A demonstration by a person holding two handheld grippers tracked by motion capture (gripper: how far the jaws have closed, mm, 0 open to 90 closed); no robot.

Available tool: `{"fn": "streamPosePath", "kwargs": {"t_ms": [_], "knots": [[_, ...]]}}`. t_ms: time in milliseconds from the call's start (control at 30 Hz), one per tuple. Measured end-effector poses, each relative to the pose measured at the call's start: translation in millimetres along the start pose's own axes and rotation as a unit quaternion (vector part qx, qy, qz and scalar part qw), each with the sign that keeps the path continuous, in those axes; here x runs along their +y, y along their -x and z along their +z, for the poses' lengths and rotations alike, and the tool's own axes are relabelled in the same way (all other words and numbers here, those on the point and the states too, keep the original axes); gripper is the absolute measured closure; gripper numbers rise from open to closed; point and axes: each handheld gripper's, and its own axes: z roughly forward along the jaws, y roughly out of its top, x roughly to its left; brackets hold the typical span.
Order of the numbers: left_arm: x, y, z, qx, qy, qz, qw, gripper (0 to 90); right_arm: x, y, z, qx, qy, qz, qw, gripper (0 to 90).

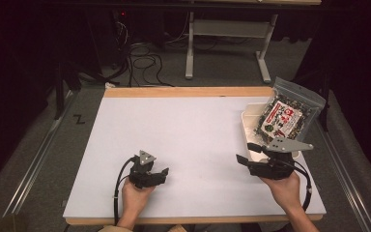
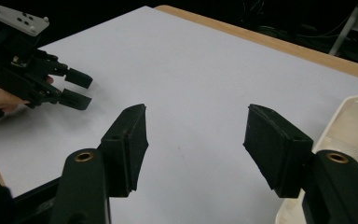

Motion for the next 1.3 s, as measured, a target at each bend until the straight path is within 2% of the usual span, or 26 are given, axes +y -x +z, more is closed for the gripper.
{"fn": "streamPosePath", "kwargs": {"t_ms": [167,667,1300], "knots": [[-0.3,-0.7,-0.5,0.0,0.0,-0.002,1.0,33.4,-1.2,1.5,10.3,0.002,-0.006,0.008,0.9999,40.3],[-0.2,-0.1,-0.6,-0.001,0.004,-0.001,1.0,33.3,-4.7,6.4,41.3,-0.004,-0.038,0.013,0.9992,40.0],[-0.1,0.1,-0.6,-0.003,0.005,0.0,1.0,33.3,-20.4,7.2,73.7,-0.006,-0.07,0.021,0.9973,39.9]]}}
